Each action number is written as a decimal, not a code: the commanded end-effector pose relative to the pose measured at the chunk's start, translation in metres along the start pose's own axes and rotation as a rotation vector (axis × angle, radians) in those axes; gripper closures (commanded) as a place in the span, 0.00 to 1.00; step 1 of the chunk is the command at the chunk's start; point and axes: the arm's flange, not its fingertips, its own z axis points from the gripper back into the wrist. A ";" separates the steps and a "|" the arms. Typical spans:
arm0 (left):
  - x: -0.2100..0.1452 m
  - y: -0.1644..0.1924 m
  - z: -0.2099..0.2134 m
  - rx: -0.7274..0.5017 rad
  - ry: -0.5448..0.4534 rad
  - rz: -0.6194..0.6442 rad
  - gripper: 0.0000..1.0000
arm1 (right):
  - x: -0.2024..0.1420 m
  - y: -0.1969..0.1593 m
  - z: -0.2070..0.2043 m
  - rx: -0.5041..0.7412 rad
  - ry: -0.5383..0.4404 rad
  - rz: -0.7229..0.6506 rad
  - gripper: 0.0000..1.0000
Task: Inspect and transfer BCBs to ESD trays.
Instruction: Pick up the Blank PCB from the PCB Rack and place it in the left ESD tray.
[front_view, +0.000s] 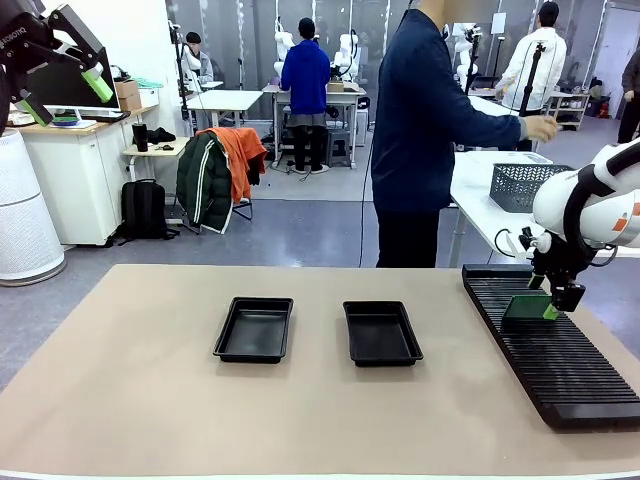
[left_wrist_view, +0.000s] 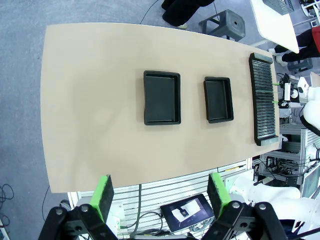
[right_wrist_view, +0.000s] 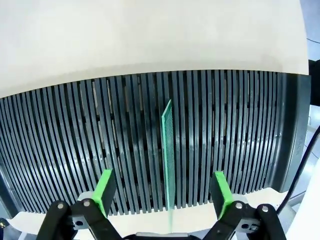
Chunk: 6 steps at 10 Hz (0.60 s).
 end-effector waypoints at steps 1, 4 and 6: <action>-0.001 0.001 0.000 0.012 0.001 -0.004 0.00 | 0.000 0.001 0.003 0.005 0.000 0.002 0.00; -0.001 0.001 0.000 0.012 0.001 -0.004 0.00 | 0.000 0.000 0.000 -0.001 0.000 0.000 0.00; -0.001 0.001 0.000 0.012 0.001 -0.004 0.00 | -0.002 0.001 -0.001 -0.013 -0.005 0.027 0.09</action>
